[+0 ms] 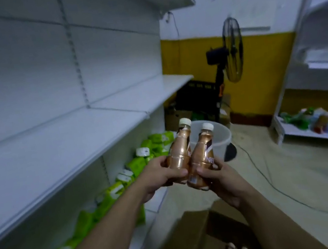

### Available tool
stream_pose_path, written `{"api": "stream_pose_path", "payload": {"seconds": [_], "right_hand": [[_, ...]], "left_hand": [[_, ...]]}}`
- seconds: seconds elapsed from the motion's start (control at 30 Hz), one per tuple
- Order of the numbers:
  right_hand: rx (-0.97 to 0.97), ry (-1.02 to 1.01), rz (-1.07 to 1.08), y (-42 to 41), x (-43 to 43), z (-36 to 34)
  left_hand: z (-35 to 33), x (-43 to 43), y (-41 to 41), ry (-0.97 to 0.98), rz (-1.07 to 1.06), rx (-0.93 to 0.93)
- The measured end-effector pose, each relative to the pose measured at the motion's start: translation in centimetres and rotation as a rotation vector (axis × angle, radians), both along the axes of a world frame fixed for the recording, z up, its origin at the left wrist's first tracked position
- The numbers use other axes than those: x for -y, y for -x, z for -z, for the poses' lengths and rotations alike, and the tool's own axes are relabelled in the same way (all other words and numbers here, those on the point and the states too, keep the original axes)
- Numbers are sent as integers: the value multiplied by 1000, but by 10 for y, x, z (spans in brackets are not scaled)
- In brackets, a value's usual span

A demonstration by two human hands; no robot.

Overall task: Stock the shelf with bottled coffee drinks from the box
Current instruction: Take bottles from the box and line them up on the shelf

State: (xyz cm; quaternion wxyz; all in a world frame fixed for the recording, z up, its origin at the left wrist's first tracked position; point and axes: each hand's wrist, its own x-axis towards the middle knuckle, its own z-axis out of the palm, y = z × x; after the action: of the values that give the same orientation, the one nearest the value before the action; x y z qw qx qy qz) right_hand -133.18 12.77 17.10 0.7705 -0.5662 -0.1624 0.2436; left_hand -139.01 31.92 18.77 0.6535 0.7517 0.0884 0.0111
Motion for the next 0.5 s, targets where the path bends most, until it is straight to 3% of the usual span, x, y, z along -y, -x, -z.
{"api": "stream_pose_path", "payload": {"seconds": [0.27,0.5], "right_hand": [[368,-139,-206,37,-119,-98],[541,-76,-389,97,-237,-130]], "left_hand": [[-113,-93,104,-454,-347,263],[-146,-174,209,-727,-619,206]]}}
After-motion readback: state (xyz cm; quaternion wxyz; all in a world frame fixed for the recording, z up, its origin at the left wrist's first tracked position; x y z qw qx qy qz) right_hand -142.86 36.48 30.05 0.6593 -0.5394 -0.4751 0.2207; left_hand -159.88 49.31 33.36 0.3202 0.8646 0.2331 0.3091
